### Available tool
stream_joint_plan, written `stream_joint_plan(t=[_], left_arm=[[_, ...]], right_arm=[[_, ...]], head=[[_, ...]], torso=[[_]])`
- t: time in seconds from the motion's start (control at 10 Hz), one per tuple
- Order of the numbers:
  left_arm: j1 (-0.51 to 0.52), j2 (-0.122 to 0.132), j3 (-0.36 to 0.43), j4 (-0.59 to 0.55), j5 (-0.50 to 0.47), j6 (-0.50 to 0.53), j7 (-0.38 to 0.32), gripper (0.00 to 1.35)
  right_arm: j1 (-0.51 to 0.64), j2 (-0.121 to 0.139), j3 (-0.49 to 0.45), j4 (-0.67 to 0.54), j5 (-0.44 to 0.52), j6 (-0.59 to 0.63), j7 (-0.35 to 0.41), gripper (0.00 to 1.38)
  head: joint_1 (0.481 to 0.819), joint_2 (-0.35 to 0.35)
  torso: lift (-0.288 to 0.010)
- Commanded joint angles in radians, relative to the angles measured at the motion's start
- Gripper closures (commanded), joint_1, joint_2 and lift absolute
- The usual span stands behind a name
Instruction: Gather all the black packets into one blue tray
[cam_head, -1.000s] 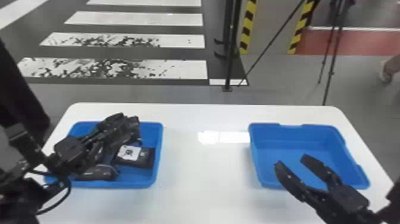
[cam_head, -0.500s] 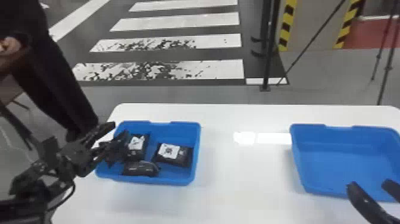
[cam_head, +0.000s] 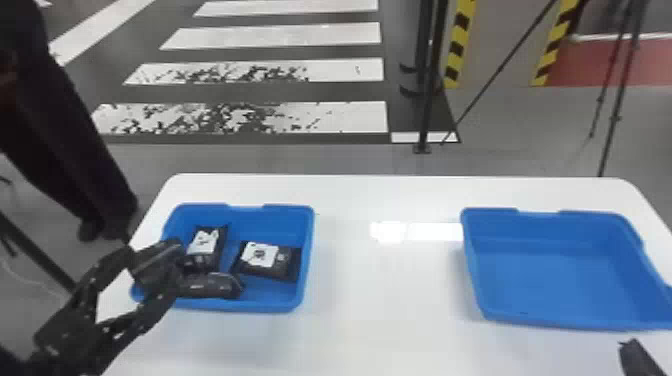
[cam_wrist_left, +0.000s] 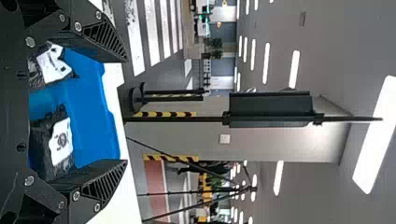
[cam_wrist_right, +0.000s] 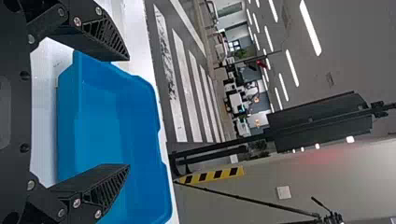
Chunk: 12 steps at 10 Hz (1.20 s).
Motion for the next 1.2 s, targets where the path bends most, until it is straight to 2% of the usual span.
stream_joint_plan(t=[0.0, 0.1, 0.2, 0.4, 0.7, 1.1], left_arm=[[0.204, -0.042, -0.02, -0.183, 0.078, -0.037, 0.061, 0.28], [0.312, -0.063, -0.044, -0.26, 0.126, -0.074, 0.116, 0.28], [0.395, -0.086, -0.066, -0.326, 0.136, -0.106, 0.162, 0.28], [0.493, -0.118, -0.102, -0.355, 0.148, -0.172, 0.198, 0.28], [0.525, -0.12, -0.112, -0.355, 0.132, -0.246, 0.211, 0.29], [0.518, -0.111, -0.12, -0.353, 0.114, -0.26, 0.218, 0.29]], right_arm=[[0.062, 0.001, -0.01, 0.011, -0.014, -0.121, -0.019, 0.23], [0.089, 0.001, -0.006, 0.038, -0.018, -0.241, -0.032, 0.23], [0.109, 0.001, -0.002, 0.048, -0.006, -0.31, -0.047, 0.23], [0.118, 0.001, -0.018, 0.097, 0.02, -0.413, -0.062, 0.23], [0.123, 0.001, -0.016, 0.141, 0.038, -0.46, -0.07, 0.23], [0.114, 0.001, -0.016, 0.148, 0.044, -0.46, -0.073, 0.23]], head=[[0.695, 0.073], [0.695, 0.036], [0.695, -0.001], [0.695, -0.056], [0.695, -0.131], [0.695, -0.146]], torso=[[-0.11], [-0.11], [-0.11], [-0.11], [-0.11], [-0.11]])
